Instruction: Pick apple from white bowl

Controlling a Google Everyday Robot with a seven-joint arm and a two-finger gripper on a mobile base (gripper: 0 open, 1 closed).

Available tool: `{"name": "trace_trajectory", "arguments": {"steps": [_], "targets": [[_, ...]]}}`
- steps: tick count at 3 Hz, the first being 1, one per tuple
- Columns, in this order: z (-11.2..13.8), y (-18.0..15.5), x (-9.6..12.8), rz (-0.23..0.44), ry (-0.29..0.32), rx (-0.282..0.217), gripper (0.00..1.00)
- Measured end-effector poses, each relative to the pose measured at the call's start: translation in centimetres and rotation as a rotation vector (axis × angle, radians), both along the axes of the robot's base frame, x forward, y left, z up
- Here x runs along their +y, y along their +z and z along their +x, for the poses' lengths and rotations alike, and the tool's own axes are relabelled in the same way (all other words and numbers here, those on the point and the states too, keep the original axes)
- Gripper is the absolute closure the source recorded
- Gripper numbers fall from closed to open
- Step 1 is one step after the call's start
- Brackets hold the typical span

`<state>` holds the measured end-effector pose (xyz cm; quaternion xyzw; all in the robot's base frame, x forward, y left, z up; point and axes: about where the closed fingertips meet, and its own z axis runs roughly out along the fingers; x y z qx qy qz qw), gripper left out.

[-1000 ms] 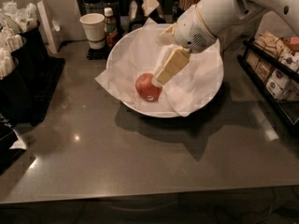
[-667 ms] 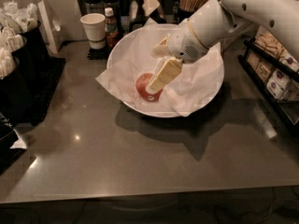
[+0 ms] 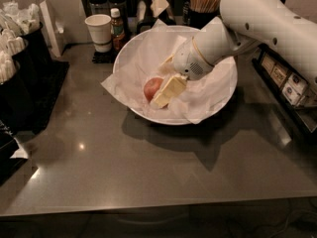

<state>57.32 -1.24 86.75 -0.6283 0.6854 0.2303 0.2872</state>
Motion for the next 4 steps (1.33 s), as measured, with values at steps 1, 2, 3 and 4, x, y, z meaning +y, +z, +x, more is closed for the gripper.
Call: {"name": "trace_trajectory", "arguments": {"steps": [1,2,3,4], "targets": [[0.0,-0.8,0.2,0.002,-0.003,0.013,0.28],[0.1,-1.1,0.3,0.002,-0.001,0.020,0.30],[0.3,-2.0,0.5,0.002,0.003,0.041,0.32],[0.4,-2.9,0.6,0.002,0.013,0.065,0.40]]}}
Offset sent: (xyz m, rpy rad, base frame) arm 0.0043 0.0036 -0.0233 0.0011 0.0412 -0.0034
